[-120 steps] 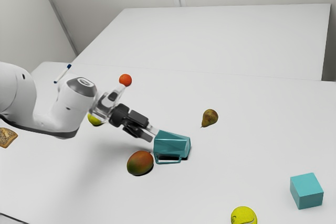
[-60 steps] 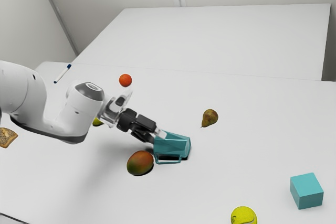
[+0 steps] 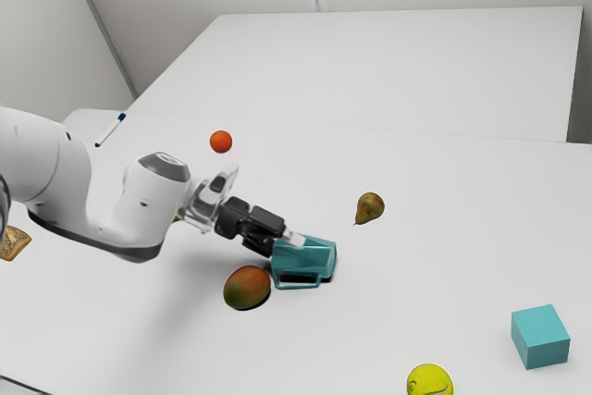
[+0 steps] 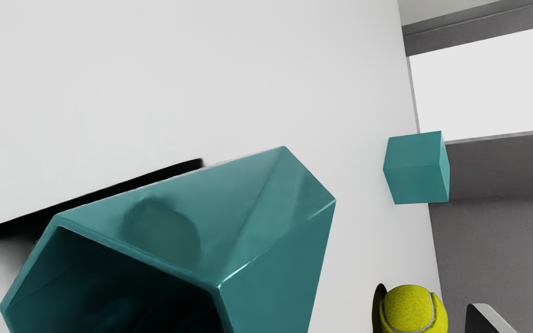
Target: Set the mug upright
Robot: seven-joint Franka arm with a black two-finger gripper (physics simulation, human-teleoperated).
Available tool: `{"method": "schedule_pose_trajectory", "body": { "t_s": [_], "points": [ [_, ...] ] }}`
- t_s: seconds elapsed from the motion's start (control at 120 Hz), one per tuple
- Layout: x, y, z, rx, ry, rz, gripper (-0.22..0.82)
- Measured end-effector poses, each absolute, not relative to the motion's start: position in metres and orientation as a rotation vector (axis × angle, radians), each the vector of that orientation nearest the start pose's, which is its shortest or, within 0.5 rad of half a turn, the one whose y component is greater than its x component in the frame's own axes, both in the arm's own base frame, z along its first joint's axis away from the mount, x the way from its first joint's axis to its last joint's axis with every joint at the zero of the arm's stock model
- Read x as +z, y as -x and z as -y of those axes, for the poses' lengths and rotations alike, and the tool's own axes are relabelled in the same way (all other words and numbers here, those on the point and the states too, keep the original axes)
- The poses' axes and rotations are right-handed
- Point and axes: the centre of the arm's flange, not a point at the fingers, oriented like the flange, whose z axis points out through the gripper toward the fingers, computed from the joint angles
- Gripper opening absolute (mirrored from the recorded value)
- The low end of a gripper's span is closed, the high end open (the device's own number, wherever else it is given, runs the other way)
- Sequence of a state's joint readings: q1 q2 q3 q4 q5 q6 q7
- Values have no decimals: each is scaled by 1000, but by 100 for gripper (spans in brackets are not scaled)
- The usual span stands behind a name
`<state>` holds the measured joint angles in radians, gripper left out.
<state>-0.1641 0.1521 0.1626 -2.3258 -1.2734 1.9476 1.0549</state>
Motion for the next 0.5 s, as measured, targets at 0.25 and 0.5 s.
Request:
{"method": "schedule_pose_trajectory", "body": {
  "t_s": [0.25, 0.5],
  "points": [
    [274, -491, 66, 147, -2061, 209, 14],
    [283, -493, 67, 178, -2076, 225, -10]
  ]
}}
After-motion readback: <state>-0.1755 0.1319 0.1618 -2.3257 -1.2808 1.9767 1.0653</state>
